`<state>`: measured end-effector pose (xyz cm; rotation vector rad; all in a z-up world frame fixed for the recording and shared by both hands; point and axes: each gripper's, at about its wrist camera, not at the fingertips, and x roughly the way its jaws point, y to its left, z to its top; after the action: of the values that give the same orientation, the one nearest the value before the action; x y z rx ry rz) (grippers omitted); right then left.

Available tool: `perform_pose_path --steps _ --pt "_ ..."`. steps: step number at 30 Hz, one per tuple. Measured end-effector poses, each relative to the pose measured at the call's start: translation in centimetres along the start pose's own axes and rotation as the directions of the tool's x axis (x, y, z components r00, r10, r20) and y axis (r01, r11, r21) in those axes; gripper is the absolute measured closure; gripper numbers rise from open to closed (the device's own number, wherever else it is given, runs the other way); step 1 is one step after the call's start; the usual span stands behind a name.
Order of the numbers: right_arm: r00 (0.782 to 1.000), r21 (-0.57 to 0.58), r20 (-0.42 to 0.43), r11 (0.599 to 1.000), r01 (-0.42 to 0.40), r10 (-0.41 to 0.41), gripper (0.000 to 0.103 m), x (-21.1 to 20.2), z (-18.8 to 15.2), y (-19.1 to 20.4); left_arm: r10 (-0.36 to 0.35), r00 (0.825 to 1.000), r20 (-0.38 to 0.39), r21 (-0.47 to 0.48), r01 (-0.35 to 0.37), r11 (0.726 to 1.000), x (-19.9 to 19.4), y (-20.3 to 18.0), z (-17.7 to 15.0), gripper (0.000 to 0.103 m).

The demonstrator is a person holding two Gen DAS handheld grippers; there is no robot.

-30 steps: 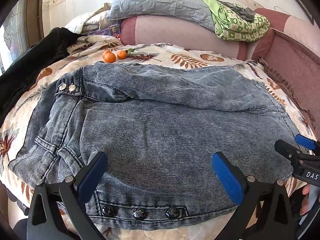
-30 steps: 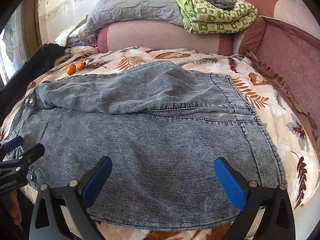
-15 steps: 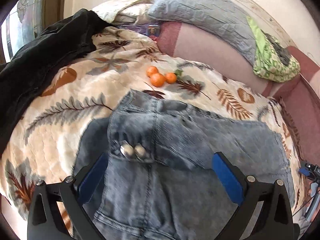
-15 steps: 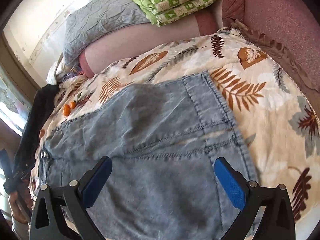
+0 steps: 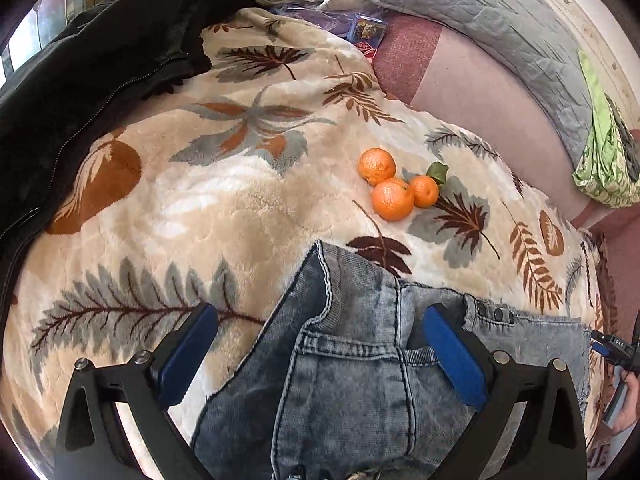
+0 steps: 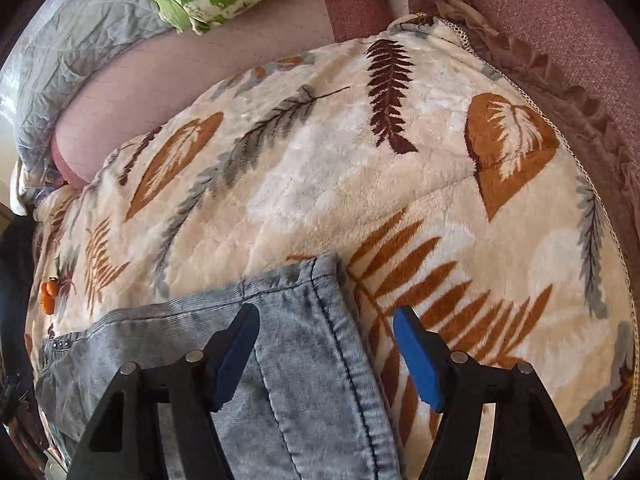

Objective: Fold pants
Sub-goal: 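Grasp the jeans leg hem with the left tool while the right tool grasps it too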

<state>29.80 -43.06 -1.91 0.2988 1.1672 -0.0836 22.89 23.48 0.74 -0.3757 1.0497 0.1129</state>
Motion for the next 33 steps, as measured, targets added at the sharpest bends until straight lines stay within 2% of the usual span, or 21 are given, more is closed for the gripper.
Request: perform_pose_path --steps 3,4,6,7,8,13,15,16,17,18,19,21,22,23,24,26,30,33 --pt "1.0 -0.009 -0.014 1.0 -0.001 0.001 0.03 1.5 0.5 0.3 -0.005 1.0 -0.008 -0.015 0.005 1.0 0.9 0.6 0.9 0.002" --pt "1.0 -0.012 -0.019 1.0 0.0 0.0 0.031 2.0 0.6 0.3 -0.008 1.0 -0.014 -0.019 0.007 1.0 1.3 0.8 1.2 0.005" --pt "1.0 -0.023 -0.011 1.0 0.005 -0.005 0.031 2.3 0.6 0.5 -0.005 0.999 -0.033 -0.02 0.004 1.0 2.0 1.0 1.6 0.018" --pt "1.0 -0.027 -0.007 1.0 0.004 -0.004 0.031 2.3 0.6 0.6 0.002 0.999 -0.038 -0.018 -0.003 1.0 2.3 0.9 1.7 0.031" --pt "1.0 -0.027 -0.006 1.0 0.002 -0.002 0.031 2.3 0.7 0.6 0.0 0.999 -0.034 -0.014 0.0 1.0 2.4 0.8 1.9 0.037" --pt "1.0 -0.043 -0.006 0.999 0.008 -0.008 0.032 2.3 0.8 0.9 -0.058 0.998 -0.023 0.017 0.059 0.998 2.9 -0.9 2.7 0.037" --pt "1.0 -0.04 -0.003 0.999 0.01 -0.011 0.032 2.5 0.8 1.0 -0.057 0.997 -0.053 0.025 0.059 0.998 3.9 -1.5 2.9 0.037" --pt "1.0 -0.041 -0.002 0.999 0.014 -0.014 0.032 2.6 0.8 1.1 -0.057 0.996 -0.065 0.025 0.059 0.998 4.4 -1.8 3.0 0.04" --pt "1.0 -0.044 0.0 0.999 0.017 -0.017 0.032 2.6 0.8 1.2 -0.053 0.996 -0.074 0.033 0.056 0.998 4.9 -2.1 3.0 0.048" --pt "1.0 -0.046 0.001 0.999 0.02 -0.02 0.032 2.6 0.8 1.3 -0.023 0.997 -0.08 0.044 0.027 0.999 5.3 -2.4 2.9 0.076" --pt "1.0 -0.051 0.001 0.998 0.022 -0.022 0.034 2.6 0.8 1.4 0.022 0.996 -0.082 0.053 -0.017 0.998 5.5 -2.5 2.8 0.098" --pt "1.0 -0.062 0.009 0.998 0.03 -0.03 0.045 2.5 0.8 1.5 0.054 0.996 -0.075 0.069 -0.049 0.996 5.6 -2.9 2.6 0.1" --pt "0.999 -0.067 0.018 0.997 0.044 -0.042 0.061 2.3 0.9 1.7 0.072 0.995 -0.074 0.079 -0.066 0.995 5.6 -3.0 2.5 0.1" --pt "0.999 -0.071 0.024 0.996 0.05 -0.049 0.071 2.1 0.9 1.9 0.082 0.994 -0.075 0.084 -0.076 0.994 5.4 -3.1 2.4 0.1" --pt "0.998 -0.078 0.027 0.996 0.053 -0.051 0.073 2.0 0.9 2.1 0.081 0.994 -0.069 0.084 -0.075 0.994 5.1 -3.2 2.4 0.1" --pt "0.998 -0.088 0.048 0.995 0.051 -0.047 0.086 1.1 0.7 2.5 0.067 0.997 -0.032 0.081 -0.064 0.995 3.7 -3.3 2.4 0.1" --pt "0.993 -0.073 0.119 0.997 0.023 -0.014 0.088 -2.6 0.2 2.4 0.021 0.997 0.069 0.096 -0.028 0.995 -1.5 -4.0 2.1 0.1" --pt "0.985 -0.082 0.174 0.997 -0.006 0.02 0.088 -6.8 -0.7 2.1 -0.029 0.989 0.143 0.11 0.013 0.994 -6.6 -3.9 0.7 0.1"
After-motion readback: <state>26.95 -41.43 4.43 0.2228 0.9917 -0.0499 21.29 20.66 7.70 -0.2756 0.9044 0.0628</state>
